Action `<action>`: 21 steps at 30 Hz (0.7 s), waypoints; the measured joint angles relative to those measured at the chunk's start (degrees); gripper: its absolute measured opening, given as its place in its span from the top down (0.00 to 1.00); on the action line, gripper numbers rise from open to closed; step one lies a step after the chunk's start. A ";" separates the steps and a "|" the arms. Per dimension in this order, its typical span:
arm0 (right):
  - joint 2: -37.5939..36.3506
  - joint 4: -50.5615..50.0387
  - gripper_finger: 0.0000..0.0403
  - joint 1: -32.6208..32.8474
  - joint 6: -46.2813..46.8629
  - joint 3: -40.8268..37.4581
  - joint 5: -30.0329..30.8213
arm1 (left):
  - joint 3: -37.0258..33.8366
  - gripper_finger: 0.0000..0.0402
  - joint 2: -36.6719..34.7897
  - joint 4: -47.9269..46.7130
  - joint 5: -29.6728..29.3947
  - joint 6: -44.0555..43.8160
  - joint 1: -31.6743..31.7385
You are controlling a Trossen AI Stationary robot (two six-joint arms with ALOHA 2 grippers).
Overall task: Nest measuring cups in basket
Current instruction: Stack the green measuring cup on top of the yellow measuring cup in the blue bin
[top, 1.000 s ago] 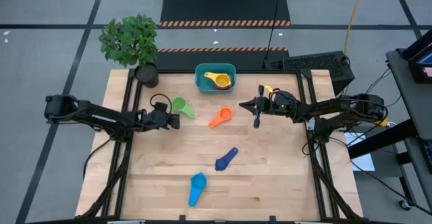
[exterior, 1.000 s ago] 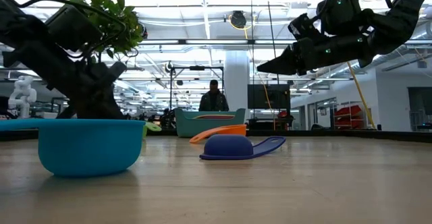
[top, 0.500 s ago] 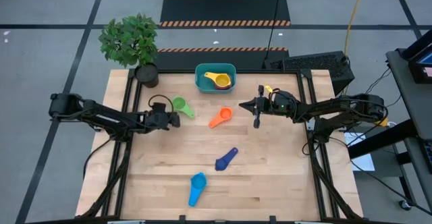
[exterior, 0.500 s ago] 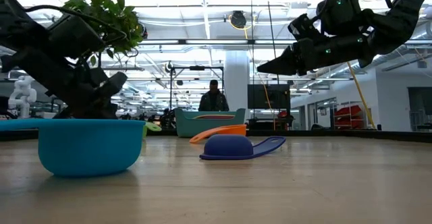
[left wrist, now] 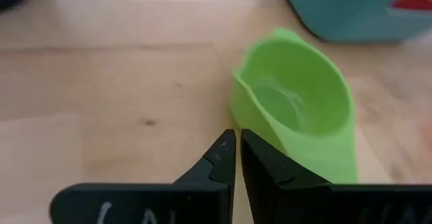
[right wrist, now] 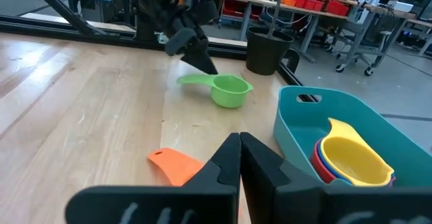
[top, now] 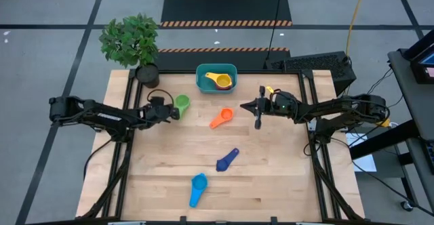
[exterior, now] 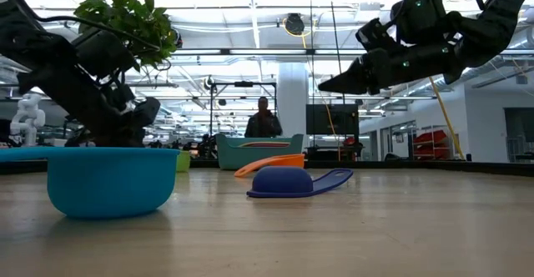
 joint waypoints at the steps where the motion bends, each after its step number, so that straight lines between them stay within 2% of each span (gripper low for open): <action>1: 0.00 -0.16 1.00 0.00 0.00 0.00 0.00 | 0.00 0.93 0.00 -0.03 1.20 0.39 -0.30; 8: 0.00 -1.87 1.00 0.02 0.00 -0.02 0.00 | 0.00 0.94 -3.55 -7.08 11.92 -0.18 -1.13; 15: 0.00 -1.89 1.00 0.04 0.33 -0.02 -0.85 | -0.04 0.94 -11.78 -21.59 12.54 -2.63 -1.30; 18: 0.00 -1.89 1.00 0.05 0.41 -0.02 -2.15 | -0.04 0.93 -13.38 -21.91 14.40 -3.13 -2.69; 21: 0.00 -1.89 1.00 0.06 0.73 -0.02 -2.88 | -0.04 0.91 -13.62 -19.47 18.86 -2.10 -4.88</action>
